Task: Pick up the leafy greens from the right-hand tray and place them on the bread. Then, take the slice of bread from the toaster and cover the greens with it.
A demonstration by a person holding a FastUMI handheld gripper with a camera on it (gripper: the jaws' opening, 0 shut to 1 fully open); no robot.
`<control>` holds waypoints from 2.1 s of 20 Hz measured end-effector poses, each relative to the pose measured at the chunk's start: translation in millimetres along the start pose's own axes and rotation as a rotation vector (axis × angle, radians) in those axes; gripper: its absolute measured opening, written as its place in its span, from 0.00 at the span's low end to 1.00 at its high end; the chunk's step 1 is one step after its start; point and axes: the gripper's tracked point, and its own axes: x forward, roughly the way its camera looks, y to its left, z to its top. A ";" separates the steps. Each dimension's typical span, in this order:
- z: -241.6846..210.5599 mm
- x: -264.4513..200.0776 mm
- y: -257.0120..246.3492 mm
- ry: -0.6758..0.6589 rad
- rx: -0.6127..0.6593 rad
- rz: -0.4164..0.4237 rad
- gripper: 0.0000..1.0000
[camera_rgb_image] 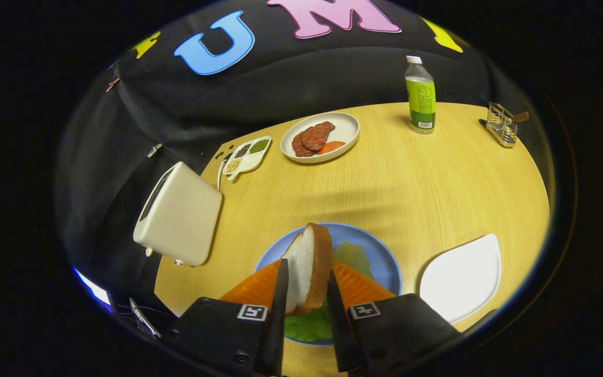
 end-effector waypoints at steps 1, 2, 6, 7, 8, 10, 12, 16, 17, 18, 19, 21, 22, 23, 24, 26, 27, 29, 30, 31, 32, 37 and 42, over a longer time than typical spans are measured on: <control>-1.8 -4.3 -5.6 -0.003 -0.004 -0.008 0.47; -4.2 -8.1 -11.0 -0.003 -0.006 -0.016 0.51; -16.8 -25.9 -26.6 0.001 -0.017 -0.045 0.70; -17.1 -32.0 -30.0 -0.005 -0.025 -0.051 0.74; -16.8 -37.3 -32.4 -0.013 -0.032 -0.057 0.85; -14.1 -47.7 -35.9 -0.018 -0.035 -0.062 0.99; -3.5 -60.6 -37.0 -0.054 -0.043 -0.068 0.99; 28.3 -95.6 -34.3 -0.161 -0.096 -0.084 0.99; 38.1 -105.7 -32.8 -0.191 -0.113 -0.088 0.99; 48.5 -115.9 -31.4 -0.223 -0.131 -0.093 0.99; 58.6 -126.6 -29.1 -0.257 -0.151 -0.094 0.99; 80.6 -148.8 -23.6 -0.328 -0.188 -0.100 0.99; 91.6 -160.5 -20.6 -0.364 -0.200 -0.102 0.99; 101.0 -173.6 -16.2 -0.395 -0.206 -0.103 0.99; 110.8 -186.1 -12.3 -0.423 -0.208 -0.103 0.99; 130.0 -211.0 -4.3 -0.479 -0.207 -0.103 0.99; 140.7 -227.0 1.2 -0.518 -0.203 -0.102 0.99; 161.4 -256.2 3.8 -0.598 -0.201 -0.113 0.99; 167.4 -271.9 4.5 -0.631 -0.189 -0.115 0.99; 172.0 -289.2 6.3 -0.666 -0.170 -0.116 0.99; 176.7 -305.1 4.9 -0.703 -0.153 -0.122 0.99; 168.4 -356.1 -19.5 -0.771 -0.149 -0.228 0.99; 159.6 -357.0 -21.9 -0.763 -0.097 -0.275 0.99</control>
